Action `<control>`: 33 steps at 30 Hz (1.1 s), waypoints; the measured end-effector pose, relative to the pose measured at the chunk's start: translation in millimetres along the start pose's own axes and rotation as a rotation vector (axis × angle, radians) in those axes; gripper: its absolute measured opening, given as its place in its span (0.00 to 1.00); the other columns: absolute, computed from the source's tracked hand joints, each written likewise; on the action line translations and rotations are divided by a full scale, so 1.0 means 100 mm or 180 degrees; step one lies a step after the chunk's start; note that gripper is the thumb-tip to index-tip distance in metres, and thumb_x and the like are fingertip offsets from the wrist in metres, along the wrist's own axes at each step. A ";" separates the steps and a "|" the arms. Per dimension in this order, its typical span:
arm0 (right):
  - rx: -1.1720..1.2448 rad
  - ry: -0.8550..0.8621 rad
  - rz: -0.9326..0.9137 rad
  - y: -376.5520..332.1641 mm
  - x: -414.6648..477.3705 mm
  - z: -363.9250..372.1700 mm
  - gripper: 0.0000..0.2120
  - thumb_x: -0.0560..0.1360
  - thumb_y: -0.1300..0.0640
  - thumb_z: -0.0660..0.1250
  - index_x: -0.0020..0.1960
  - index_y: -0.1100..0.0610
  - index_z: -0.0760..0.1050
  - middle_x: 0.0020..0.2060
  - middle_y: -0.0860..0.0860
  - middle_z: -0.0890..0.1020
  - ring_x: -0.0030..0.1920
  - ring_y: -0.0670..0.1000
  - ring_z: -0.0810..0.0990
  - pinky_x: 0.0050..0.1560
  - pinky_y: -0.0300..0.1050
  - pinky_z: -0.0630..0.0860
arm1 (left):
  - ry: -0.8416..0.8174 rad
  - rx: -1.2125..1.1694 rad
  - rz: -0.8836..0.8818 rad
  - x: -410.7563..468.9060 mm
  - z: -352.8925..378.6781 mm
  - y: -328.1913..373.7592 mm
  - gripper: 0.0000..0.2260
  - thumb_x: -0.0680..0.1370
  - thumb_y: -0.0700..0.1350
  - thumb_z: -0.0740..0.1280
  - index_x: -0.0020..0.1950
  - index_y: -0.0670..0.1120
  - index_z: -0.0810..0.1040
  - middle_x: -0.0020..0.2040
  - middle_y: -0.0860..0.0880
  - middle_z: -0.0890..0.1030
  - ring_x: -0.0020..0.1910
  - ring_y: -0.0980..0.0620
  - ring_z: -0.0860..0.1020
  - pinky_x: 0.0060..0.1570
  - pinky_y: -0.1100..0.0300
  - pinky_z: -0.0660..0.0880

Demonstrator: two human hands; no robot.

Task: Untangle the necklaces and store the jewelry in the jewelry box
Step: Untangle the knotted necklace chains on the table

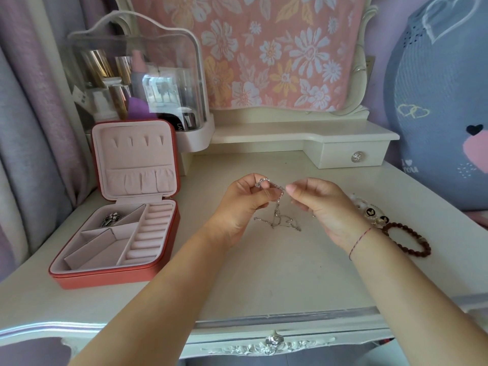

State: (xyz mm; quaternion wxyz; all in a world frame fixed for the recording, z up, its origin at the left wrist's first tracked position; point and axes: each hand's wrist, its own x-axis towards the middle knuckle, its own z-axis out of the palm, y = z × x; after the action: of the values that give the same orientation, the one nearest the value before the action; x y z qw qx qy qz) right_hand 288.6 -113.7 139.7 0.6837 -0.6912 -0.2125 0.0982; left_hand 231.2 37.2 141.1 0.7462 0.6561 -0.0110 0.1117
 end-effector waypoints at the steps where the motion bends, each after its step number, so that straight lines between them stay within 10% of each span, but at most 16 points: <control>1: -0.0094 0.0059 -0.0086 0.00 0.00 0.00 0.04 0.74 0.60 0.70 0.40 0.55 0.77 0.32 0.45 0.77 0.32 0.39 0.74 0.35 0.28 0.68 | 0.0012 -0.0006 0.0003 0.00 0.00 0.00 0.14 0.72 0.32 0.71 0.36 0.48 0.71 0.37 0.50 0.79 0.37 0.55 0.76 0.42 0.64 0.69; 20: -0.0315 -0.0017 -0.0232 0.00 -0.02 0.02 0.05 0.72 0.61 0.72 0.38 0.55 0.80 0.28 0.45 0.77 0.30 0.44 0.72 0.36 0.32 0.70 | 0.0059 -0.0076 0.0161 0.03 -0.03 -0.02 0.14 0.72 0.32 0.71 0.37 0.47 0.71 0.38 0.48 0.77 0.36 0.58 0.76 0.39 0.68 0.70; 33: 0.1908 -0.0566 0.0485 -0.12 -0.01 -0.11 0.04 0.69 0.58 0.63 0.38 0.55 0.68 0.27 0.49 0.70 0.24 0.46 0.66 0.28 0.37 0.68 | -0.0074 -0.0971 -0.0126 0.04 -0.08 0.04 0.06 0.65 0.36 0.64 0.35 0.45 0.68 0.32 0.48 0.73 0.31 0.51 0.73 0.35 0.64 0.73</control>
State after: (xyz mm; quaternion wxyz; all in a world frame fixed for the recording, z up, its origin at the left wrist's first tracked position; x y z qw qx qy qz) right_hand 290.9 -124.3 152.2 0.8263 -0.4616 -0.1807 0.2674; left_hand 233.8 46.1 144.3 0.8392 0.5364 -0.0236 0.0865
